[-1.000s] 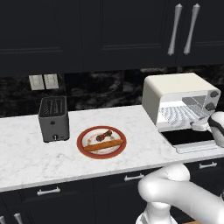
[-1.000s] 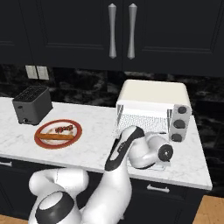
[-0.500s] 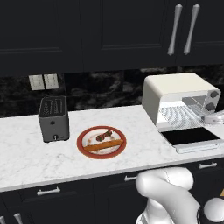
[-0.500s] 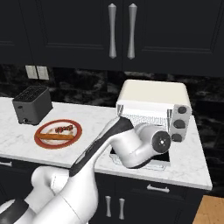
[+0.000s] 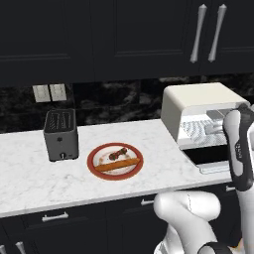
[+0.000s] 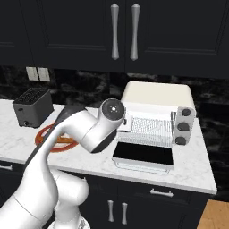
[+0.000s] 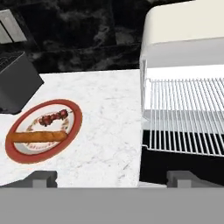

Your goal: Pick up the kebab skewer and baguette bread, and place them inside the toaster oven. Close the toaster oven door and start by setting the timer.

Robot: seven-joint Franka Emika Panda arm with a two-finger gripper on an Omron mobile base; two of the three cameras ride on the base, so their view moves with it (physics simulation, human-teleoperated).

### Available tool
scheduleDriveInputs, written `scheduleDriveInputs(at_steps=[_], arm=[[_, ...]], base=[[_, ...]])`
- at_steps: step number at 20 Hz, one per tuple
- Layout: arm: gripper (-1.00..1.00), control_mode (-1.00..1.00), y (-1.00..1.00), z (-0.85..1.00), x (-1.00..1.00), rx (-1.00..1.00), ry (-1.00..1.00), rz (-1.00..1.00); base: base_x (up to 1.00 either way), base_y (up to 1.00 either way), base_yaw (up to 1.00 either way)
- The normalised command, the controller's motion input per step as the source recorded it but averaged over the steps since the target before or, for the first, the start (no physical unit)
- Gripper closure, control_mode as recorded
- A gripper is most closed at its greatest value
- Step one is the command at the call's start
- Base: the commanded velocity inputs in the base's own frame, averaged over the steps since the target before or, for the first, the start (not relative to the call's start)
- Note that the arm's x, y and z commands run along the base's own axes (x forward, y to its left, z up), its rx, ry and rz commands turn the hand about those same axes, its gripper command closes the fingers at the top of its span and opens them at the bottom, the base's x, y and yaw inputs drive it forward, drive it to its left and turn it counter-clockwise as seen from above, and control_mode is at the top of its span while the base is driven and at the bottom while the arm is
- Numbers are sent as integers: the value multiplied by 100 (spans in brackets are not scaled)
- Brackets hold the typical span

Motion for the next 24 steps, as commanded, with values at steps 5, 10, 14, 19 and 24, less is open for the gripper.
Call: scheduleDriveInputs(at_steps=[5, 10, 14, 19, 24], arm=[[-100, -100, 100, -1, 0, 0, 30, -2], [-100, -100, 100, -22, -4, 3, 14, 2], [-100, -100, 100, -18, -21, 17, 3, 7], [-100, -100, 100, -30, 10, 6, 6, -12], [-100, -100, 100, -55, 37, 2, 8, -26]], base=[[0, 0, 0], [0, 0, 0], [0, 0, 0], [0, 0, 0], [0, 0, 0]])
